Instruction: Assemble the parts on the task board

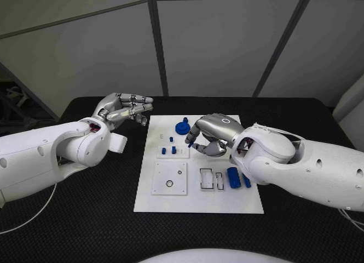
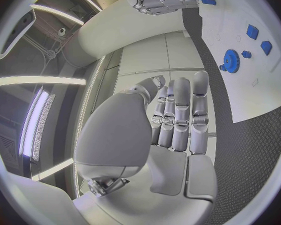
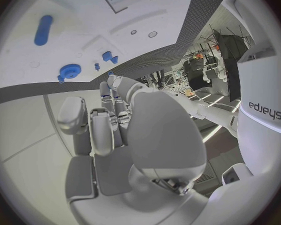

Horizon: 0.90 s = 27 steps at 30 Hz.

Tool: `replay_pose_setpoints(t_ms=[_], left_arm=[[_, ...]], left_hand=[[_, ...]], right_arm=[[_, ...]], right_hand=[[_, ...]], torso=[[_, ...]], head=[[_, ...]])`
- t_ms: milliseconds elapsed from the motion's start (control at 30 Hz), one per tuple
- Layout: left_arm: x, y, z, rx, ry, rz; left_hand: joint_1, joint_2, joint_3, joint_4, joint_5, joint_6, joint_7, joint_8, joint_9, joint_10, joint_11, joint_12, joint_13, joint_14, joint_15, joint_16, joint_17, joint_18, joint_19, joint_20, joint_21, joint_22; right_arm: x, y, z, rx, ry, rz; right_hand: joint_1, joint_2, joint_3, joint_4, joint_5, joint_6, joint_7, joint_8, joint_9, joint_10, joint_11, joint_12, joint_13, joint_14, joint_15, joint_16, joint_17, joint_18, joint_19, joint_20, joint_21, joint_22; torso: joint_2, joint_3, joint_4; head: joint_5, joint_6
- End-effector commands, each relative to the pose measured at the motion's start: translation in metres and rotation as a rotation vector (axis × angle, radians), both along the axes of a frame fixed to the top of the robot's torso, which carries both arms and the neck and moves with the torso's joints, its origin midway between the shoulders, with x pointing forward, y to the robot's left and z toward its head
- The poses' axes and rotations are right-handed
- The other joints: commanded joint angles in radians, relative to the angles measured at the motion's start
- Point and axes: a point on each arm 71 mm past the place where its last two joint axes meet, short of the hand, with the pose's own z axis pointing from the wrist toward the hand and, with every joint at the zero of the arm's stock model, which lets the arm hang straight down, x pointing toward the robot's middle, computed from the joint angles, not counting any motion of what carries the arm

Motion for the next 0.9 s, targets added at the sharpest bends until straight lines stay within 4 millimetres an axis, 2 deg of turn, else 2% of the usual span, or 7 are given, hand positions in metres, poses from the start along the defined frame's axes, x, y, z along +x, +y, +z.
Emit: replay_pose_setpoints(t_ms=[33, 100, 133, 367, 533, 667, 900], left_arm=[[0.000, -0.003, 0.001, -0.014, -0.001, -0.014], [0.000, -0.004, 0.001, -0.015, -0.001, -0.017], [0.000, -0.005, 0.001, -0.015, -0.001, -0.018], [0.001, -0.007, 0.001, -0.017, -0.001, -0.024], [0.001, -0.008, 0.001, -0.018, 0.000, -0.028], [0.001, -0.008, 0.001, -0.019, 0.000, -0.028], [0.001, -0.009, 0.001, -0.019, 0.001, -0.030]], left_hand=[[-0.002, 0.010, 0.001, -0.005, -0.003, -0.002, 0.005, -0.001, -0.001, -0.008, -0.001, 0.006, 0.000, -0.006, 0.001, -0.003, -0.002, 0.013, -0.006, -0.002, -0.004, -0.001], [-0.002, 0.010, 0.001, -0.005, -0.003, -0.002, 0.005, -0.001, -0.001, -0.008, -0.001, 0.006, 0.000, -0.006, 0.001, -0.003, -0.002, 0.013, -0.006, -0.002, -0.004, -0.001], [-0.002, 0.010, 0.001, -0.005, -0.003, -0.002, 0.005, -0.001, -0.001, -0.008, -0.001, 0.006, 0.000, -0.006, 0.001, -0.003, -0.002, 0.013, -0.006, -0.002, -0.004, -0.001], [-0.002, 0.010, 0.001, -0.005, -0.003, -0.002, 0.005, -0.001, -0.001, -0.008, -0.001, 0.006, 0.000, -0.006, 0.001, -0.003, -0.002, 0.013, -0.006, -0.002, -0.004, -0.001], [-0.003, 0.011, 0.000, -0.005, -0.003, -0.003, 0.005, -0.001, -0.001, -0.009, -0.001, 0.006, 0.000, -0.007, 0.002, -0.003, -0.002, 0.012, -0.006, -0.002, -0.005, -0.002], [-0.003, 0.011, 0.000, -0.005, -0.003, -0.003, 0.005, -0.001, -0.001, -0.009, -0.001, 0.006, 0.000, -0.007, 0.002, -0.003, -0.002, 0.012, -0.006, -0.002, -0.005, -0.002], [-0.003, 0.011, 0.000, -0.005, -0.003, -0.003, 0.005, -0.001, -0.001, -0.009, -0.001, 0.006, 0.000, -0.007, 0.002, -0.003, -0.002, 0.012, -0.006, -0.002, -0.005, -0.002]], right_arm=[[-0.006, 0.007, -0.011, 0.005, 0.062, 0.034], [-0.009, 0.012, -0.018, 0.005, 0.084, 0.047], [-0.010, 0.014, -0.021, 0.004, 0.094, 0.052], [-0.013, 0.024, -0.038, -0.006, 0.138, 0.065], [-0.012, 0.027, -0.043, -0.017, 0.149, 0.067], [-0.012, 0.030, -0.046, -0.030, 0.153, 0.071], [-0.013, 0.033, -0.050, -0.059, 0.161, 0.074]], right_hand=[[-0.009, -0.002, 0.007, 0.000, 0.001, 0.005, 0.003, -0.002, 0.001, 0.022, -0.014, 0.007, 0.009, 0.072, -0.005, 0.005, 0.051, -0.018, 0.003, 0.001, 0.005, 0.000], [-0.010, -0.002, 0.007, 0.001, 0.001, 0.005, 0.004, -0.003, 0.001, 0.021, -0.013, 0.006, 0.009, 0.072, -0.005, 0.006, 0.052, -0.018, 0.003, 0.001, 0.005, 0.000], [-0.010, -0.002, 0.007, 0.001, 0.001, 0.005, 0.004, -0.003, 0.001, 0.021, -0.013, 0.006, 0.009, 0.072, -0.005, 0.006, 0.052, -0.018, 0.003, 0.001, 0.005, 0.000], [-0.011, -0.001, 0.008, 0.000, 0.000, 0.004, 0.004, -0.003, 0.001, 0.020, -0.013, 0.005, 0.010, 0.072, -0.004, 0.006, 0.053, -0.018, 0.002, 0.001, 0.005, 0.000], [-0.011, -0.001, 0.008, 0.000, 0.001, 0.003, 0.004, -0.004, 0.001, 0.019, -0.013, 0.004, 0.010, 0.072, -0.004, 0.007, 0.053, -0.018, 0.002, 0.002, 0.005, 0.000], [-0.011, -0.001, 0.008, 0.000, 0.001, 0.003, 0.004, -0.004, 0.001, 0.019, -0.013, 0.004, 0.010, 0.072, -0.004, 0.007, 0.053, -0.018, 0.002, 0.002, 0.005, 0.000], [-0.012, -0.001, 0.008, 0.000, 0.001, 0.002, 0.004, -0.005, 0.001, 0.019, -0.012, 0.004, 0.010, 0.072, -0.004, 0.006, 0.052, -0.018, 0.001, 0.002, 0.005, -0.001]], torso=[[0.000, -0.0008, -0.0012], [0.001, -0.0012, -0.0015], [0.001, 0.0000, -0.0017], [0.001, 0.0011, -0.0002], [0.001, 0.0008, 0.0005], [0.001, 0.0013, -0.0020], [0.000, 0.0005, -0.0022]], head=[[0.013, -0.004], [0.016, -0.005], [0.017, -0.005], [0.032, -0.019], [0.037, -0.025], [0.044, -0.027], [0.046, -0.034]])
